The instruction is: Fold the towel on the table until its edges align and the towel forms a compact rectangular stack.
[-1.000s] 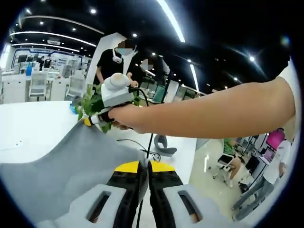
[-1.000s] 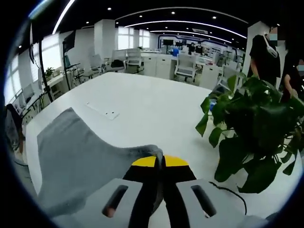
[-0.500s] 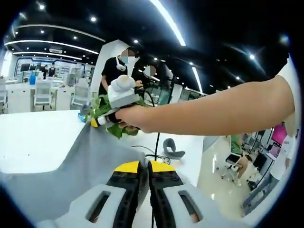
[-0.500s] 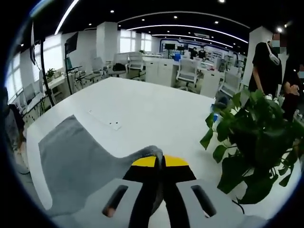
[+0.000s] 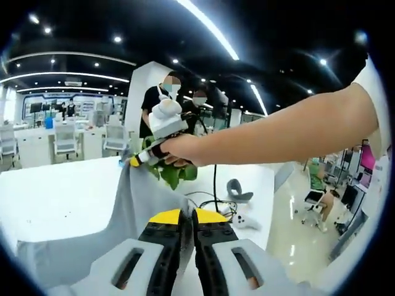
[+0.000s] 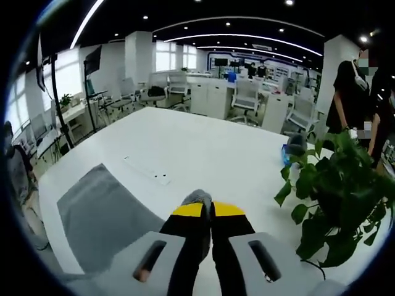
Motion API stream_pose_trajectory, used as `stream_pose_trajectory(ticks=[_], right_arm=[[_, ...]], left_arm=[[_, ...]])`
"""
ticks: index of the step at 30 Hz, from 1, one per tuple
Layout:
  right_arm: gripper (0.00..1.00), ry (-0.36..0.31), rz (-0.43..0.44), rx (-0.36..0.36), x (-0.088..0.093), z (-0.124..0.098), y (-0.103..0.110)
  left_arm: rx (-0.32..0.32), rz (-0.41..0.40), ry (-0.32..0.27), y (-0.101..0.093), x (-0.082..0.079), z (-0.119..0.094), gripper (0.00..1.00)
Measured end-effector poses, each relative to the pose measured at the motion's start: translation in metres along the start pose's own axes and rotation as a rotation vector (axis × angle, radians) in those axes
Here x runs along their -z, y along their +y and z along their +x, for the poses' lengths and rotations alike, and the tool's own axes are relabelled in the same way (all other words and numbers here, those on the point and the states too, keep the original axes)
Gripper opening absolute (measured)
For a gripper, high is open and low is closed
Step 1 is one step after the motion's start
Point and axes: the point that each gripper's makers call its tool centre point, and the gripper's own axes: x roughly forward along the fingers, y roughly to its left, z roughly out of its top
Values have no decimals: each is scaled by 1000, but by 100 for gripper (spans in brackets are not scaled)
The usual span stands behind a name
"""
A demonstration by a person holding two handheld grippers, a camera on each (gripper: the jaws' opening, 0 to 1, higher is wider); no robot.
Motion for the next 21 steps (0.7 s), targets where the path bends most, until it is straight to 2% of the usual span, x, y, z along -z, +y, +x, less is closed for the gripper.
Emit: stream_pose_trajectory(ticks=[12,16,21], right_arm=[[1,-16,-51,-22,-26,13,57],[1,-22,-61,-47,-37,23,82],[1,-49,-70,-92,-59,33,118]], left_arm=[[-40,-2,-45,29,-10,-61,6],[-52,-11,-89,36,-17,-82,6],[-76,-1,-98,50,-18,-99,6]])
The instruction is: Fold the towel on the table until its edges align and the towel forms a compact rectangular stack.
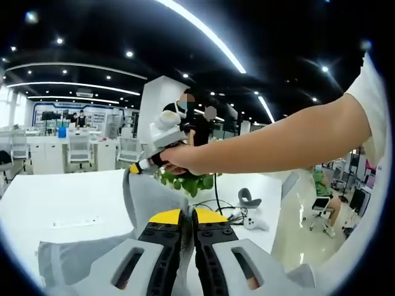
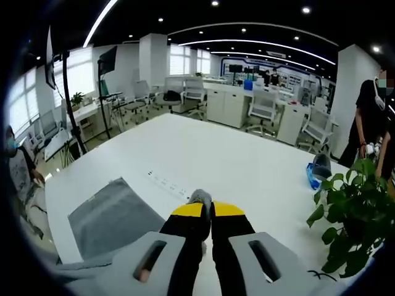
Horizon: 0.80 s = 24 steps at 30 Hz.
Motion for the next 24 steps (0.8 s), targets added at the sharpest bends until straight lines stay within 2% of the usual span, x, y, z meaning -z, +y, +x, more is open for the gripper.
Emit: stream_pose_trajectory(ticks=[8,14,24], right_arm=[[1,-22,-29,-34,-22,17,40],[1,-19,-41,-36,-24,29,60],[1,-9,-65,-69,-28,48,96]], left_arm=[[-36,17,-8,22,3,-28,6],[-65,30,5,39,14,-46,6],[-103,41,18,57,26,-68,6]])
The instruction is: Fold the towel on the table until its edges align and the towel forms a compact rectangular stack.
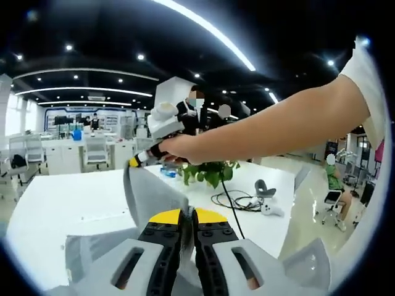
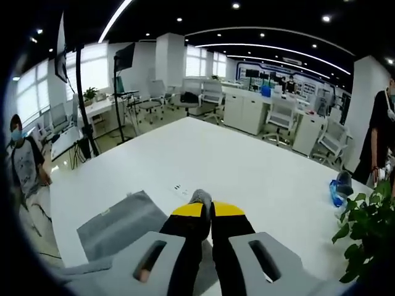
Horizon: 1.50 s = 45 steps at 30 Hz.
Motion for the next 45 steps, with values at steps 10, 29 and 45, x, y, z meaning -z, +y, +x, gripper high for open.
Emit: stream_pose_trajectory(ticks=[10,29,45], right_arm=[[1,11,-35,-34,-5,27,22],[1,49,-79,-104,4,80,60],[1,92,-69,-125,19,105,89]], left_arm=[[-49,-8,8,26,19,-16,6],[-154,-44,61,61,63,-45,7],[-196,-25,114,84,93,-59,6]])
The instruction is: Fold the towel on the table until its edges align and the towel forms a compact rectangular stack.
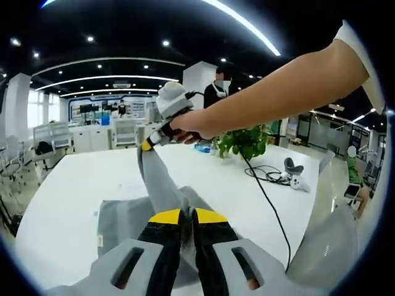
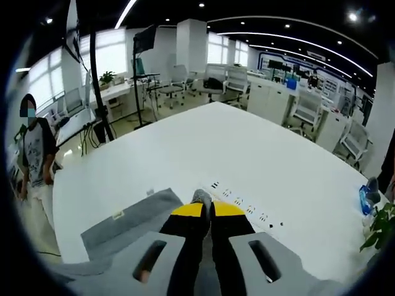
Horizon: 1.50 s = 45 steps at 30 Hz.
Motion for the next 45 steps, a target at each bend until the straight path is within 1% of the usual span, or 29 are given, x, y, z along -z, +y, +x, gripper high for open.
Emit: stream_pose_trajectory(ticks=[5,10,13,17,21,30,32,39,42,44,45], right_arm=[[1,7,-11,-1,2,10,9],[1,20,-20,-3,6,20,16],[1,26,-20,-6,8,27,19],[1,32,-18,-17,12,29,37],[1,42,-34,-21,16,35,47],[1,45,-33,-21,19,46,57],[1,47,-30,-22,20,49,59],[1,52,-26,-23,24,63,64],[1,59,-22,-29,27,70,67],[1,60,-22,-31,28,73,69],[1,61,-23,-32,28,75,70]], left_arm=[[-12,1,17,9,11,-1,7],[-27,34,44,21,26,-1,7],[-40,44,49,27,31,-3,7],[-53,31,64,35,42,-7,7],[-65,26,84,43,53,-8,7],[-87,25,115,58,67,-10,7],[-88,26,125,56,67,-11,7],[-96,20,147,62,79,-13,7],[-98,14,161,68,88,-13,7],[-101,12,172,68,89,-14,7],[-102,9,177,72,94,-13,7]])
